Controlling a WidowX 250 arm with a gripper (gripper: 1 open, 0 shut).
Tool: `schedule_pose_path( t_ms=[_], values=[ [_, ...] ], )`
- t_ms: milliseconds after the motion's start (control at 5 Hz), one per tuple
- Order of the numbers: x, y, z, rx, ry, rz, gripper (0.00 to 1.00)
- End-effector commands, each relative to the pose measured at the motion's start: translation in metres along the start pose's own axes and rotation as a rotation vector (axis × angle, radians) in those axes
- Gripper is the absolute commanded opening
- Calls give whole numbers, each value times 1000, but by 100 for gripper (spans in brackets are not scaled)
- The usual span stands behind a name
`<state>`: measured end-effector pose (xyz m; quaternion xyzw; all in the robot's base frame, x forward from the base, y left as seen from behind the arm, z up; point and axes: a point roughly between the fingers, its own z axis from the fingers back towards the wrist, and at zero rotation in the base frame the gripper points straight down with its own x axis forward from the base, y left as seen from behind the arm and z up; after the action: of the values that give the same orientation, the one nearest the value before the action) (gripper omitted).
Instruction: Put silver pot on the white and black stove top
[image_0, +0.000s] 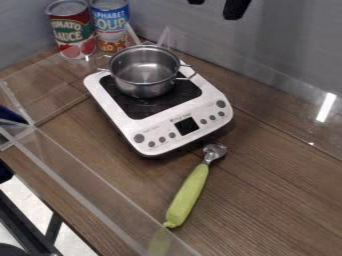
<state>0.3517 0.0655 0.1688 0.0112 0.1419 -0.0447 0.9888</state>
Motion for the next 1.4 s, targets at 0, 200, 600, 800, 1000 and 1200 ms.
schedule_pose_path(
  t_ms=[0,200,600,800,1000,1200],
  values=[
    [-10,-18,34,23,-54,0,100],
    [-8,-41,34,17,-38,-3,100],
    [-7,-23,38,-71,-14,146,100],
    [-5,-23,36,-103,-10,197,100],
    [-3,-37,30,-100,-1,168,100],
    [-1,-49,24,-97,9,139,100]
  ],
)
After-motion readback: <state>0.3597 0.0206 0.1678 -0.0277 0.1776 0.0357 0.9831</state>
